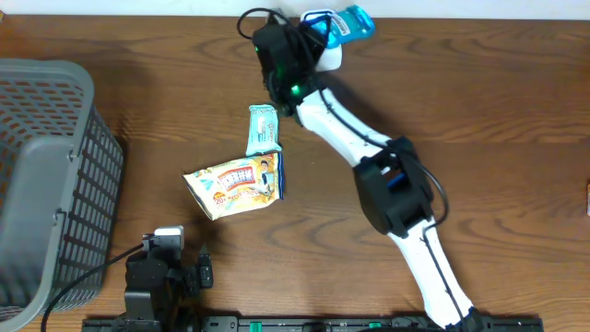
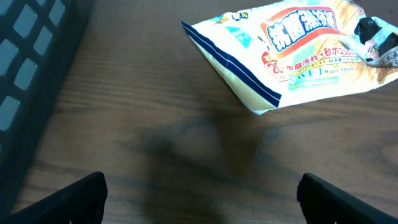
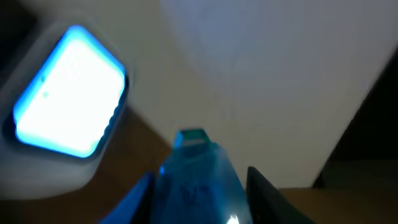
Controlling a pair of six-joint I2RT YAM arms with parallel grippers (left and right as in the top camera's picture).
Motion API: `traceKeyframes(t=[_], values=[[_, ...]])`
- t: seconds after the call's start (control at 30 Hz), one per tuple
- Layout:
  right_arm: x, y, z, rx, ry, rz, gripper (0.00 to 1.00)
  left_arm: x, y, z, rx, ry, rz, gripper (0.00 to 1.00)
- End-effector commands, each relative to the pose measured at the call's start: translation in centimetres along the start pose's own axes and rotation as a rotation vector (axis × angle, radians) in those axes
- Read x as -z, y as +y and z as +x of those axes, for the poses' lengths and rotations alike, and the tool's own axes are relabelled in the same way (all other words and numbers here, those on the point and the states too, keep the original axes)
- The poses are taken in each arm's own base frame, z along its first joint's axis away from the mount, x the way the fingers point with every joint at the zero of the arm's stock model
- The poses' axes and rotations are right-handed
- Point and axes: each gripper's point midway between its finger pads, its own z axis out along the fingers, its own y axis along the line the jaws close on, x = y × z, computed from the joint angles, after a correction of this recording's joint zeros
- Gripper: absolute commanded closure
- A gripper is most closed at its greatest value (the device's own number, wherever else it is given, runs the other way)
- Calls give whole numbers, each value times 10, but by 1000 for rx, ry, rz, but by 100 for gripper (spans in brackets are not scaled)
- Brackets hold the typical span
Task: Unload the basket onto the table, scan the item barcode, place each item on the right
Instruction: 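Hold the bottle in front of the scanner window, then carry the bottle to the right edge and release it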
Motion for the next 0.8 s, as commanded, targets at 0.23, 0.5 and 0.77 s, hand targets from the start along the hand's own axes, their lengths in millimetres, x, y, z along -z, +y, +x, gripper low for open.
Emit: traceKeyframes(t=[0.23,0.5,0.77], values=[[-6,-162,115,-595,148,-193,95,0,-1,11,5,41,7,2],[-63,-141,229,-788,415,-357,96,0,-1,11,5,41,7,3],[-110,-101,348,-845,651,-359,93,0,-1,11,5,41,7,2]])
